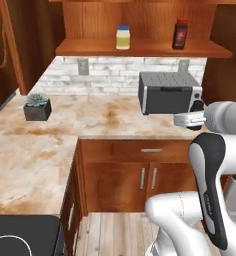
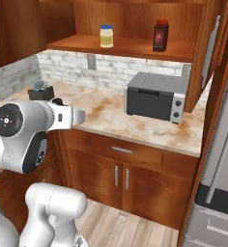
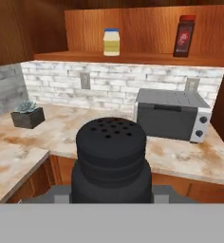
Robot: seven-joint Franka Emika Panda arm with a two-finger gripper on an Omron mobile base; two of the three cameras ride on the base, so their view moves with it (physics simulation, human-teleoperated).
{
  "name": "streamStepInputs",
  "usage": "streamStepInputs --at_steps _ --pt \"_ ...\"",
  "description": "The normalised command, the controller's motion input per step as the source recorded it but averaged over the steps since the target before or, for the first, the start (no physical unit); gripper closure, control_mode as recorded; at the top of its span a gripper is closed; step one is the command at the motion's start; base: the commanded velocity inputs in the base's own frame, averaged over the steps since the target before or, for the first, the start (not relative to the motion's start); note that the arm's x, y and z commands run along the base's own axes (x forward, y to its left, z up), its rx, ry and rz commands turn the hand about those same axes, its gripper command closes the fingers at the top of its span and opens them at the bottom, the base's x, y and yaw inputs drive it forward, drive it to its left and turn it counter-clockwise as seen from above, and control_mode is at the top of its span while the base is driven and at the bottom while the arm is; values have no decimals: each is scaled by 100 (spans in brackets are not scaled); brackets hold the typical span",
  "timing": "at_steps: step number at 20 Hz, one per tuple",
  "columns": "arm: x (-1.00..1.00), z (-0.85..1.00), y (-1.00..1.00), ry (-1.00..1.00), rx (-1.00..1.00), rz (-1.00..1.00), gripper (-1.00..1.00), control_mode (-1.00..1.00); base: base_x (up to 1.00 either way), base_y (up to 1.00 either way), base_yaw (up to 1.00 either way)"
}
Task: Collect the paprika, mayonnaise, and shaker from the cabinet and place them next to the stove.
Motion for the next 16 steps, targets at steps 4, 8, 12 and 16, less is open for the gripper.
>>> streamStepInputs --at_steps 4,8,12,16 --pt "0 0 0 0 0 0 100 100 -83 -16 42" --pt "0 0 0 0 0 0 100 100 -69 0 53" --pt "0 0 0 0 0 0 100 100 -57 0 58" --pt "0 0 0 0 0 0 100 100 -44 0 61"
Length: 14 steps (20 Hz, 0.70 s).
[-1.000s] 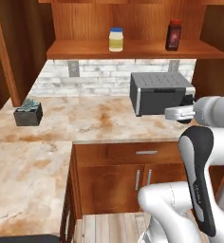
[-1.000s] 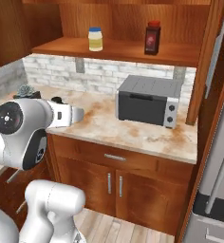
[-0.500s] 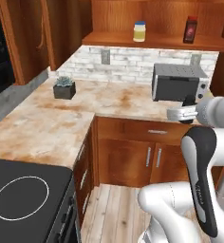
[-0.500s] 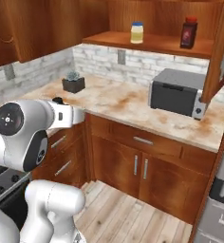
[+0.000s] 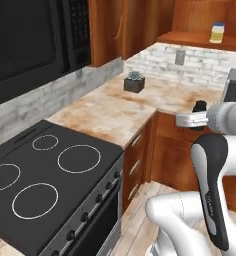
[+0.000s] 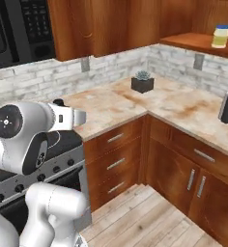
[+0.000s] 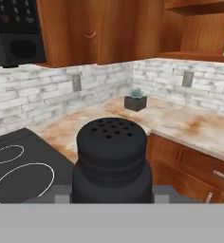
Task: Collect the paprika, mayonnaise, and shaker from the cabinet and place them next to the stove.
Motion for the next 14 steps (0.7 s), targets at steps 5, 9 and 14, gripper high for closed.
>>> streamStepInputs --at_steps 5,9,14 --pt "0 0 0 0 0 0 100 100 -4 -1 66" --pt "0 0 0 0 0 0 100 100 22 -6 62" --pt "0 0 0 0 0 0 100 100 35 -52 43"
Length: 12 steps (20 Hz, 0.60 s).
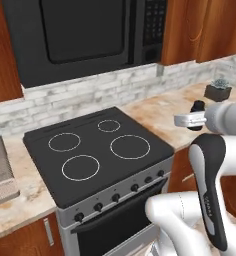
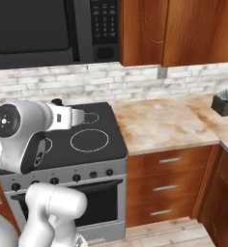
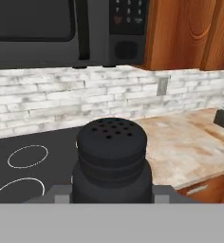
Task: Collect the paprika, mayonnaise, and shaker from the cabinet and place them next to the stove.
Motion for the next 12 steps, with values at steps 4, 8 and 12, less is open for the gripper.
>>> streamStepInputs --at_steps 4,8,12 --pt "0 0 0 0 0 0 100 100 33 -72 39" --pt "0 0 0 0 0 0 100 100 52 -51 44" --pt "0 0 0 0 0 0 100 100 61 -30 52"
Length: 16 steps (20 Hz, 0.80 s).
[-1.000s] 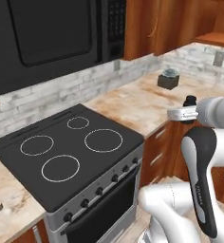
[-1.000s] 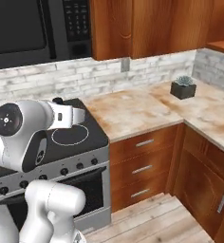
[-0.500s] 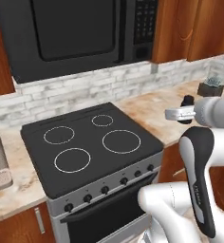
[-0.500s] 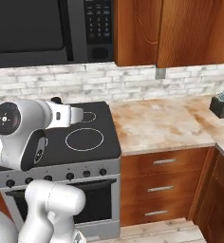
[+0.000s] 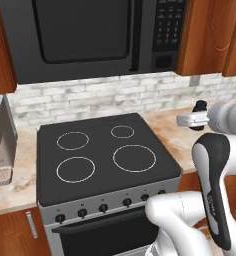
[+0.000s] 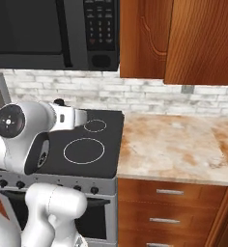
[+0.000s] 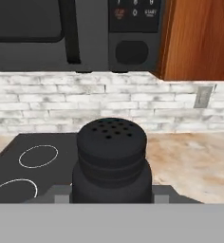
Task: Collect the paprika, mayonnaise, and shaker from the cabinet and place them next to the stove.
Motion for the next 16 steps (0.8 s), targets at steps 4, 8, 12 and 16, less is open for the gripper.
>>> streamStepInputs --at_steps 4,8,12,16 --pt "35 -65 -49 3 1 46 100 -100 0 0 0" --pt "42 -72 -69 5 2 33 100 -100 0 0 0" --pt "70 -51 -77 0 10 25 100 -100 0 0 0" --pt "77 -46 -38 1 7 17 100 -100 0 0 0"
